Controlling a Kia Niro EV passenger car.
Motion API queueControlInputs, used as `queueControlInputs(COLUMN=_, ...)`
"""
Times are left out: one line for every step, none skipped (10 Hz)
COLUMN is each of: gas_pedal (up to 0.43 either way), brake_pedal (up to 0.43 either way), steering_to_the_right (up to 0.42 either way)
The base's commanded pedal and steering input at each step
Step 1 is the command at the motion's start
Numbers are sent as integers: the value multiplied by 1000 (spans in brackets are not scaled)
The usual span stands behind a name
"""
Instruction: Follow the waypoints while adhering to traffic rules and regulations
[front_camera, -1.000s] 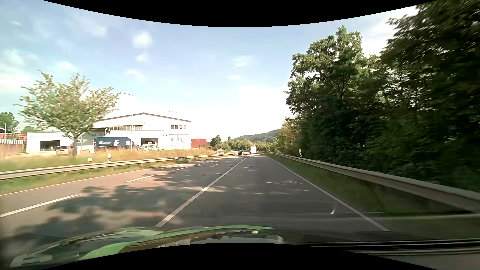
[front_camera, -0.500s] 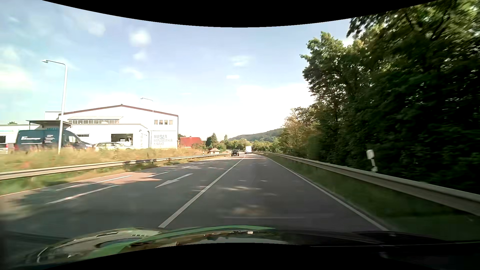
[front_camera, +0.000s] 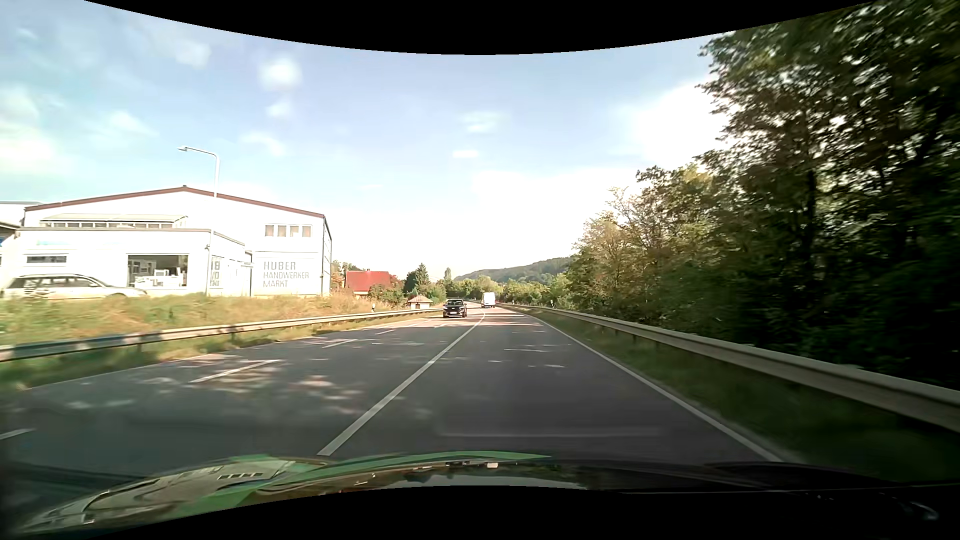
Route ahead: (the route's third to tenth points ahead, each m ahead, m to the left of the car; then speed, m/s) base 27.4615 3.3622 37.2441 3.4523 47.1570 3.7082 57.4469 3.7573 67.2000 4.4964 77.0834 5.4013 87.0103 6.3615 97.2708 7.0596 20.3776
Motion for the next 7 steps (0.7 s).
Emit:
queueControlInputs(gas_pedal=248, brake_pedal=0, steering_to_the_right=1)
queueControlInputs(gas_pedal=228, brake_pedal=0, steering_to_the_right=1)
queueControlInputs(gas_pedal=228, brake_pedal=0, steering_to_the_right=1)
queueControlInputs(gas_pedal=228, brake_pedal=0, steering_to_the_right=0)
queueControlInputs(gas_pedal=240, brake_pedal=0, steering_to_the_right=0)
queueControlInputs(gas_pedal=268, brake_pedal=0, steering_to_the_right=0)
queueControlInputs(gas_pedal=268, brake_pedal=0, steering_to_the_right=-1)
